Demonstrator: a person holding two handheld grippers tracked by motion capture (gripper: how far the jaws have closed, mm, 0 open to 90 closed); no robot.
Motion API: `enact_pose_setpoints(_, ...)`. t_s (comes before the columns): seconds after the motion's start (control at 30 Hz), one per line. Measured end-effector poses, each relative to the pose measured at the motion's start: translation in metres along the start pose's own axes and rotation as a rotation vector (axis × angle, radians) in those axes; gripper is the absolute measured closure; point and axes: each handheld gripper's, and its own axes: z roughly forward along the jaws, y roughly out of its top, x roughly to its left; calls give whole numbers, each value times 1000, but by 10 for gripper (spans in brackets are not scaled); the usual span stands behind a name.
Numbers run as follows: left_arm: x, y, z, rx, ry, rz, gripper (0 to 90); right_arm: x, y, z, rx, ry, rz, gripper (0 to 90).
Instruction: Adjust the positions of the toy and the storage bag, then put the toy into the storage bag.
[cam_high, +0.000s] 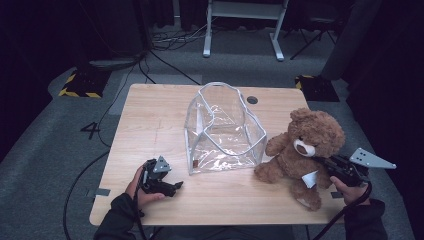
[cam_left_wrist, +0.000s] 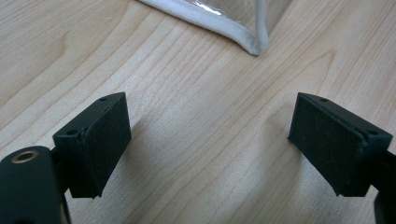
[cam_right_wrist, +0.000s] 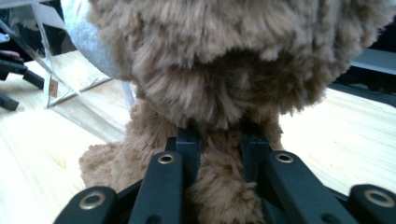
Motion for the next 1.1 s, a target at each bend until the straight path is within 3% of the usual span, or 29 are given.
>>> enact_pose_setpoints(1.1,0,0,0,0,4,-1,129,-1,15,-9,-47,-25,-11,757)
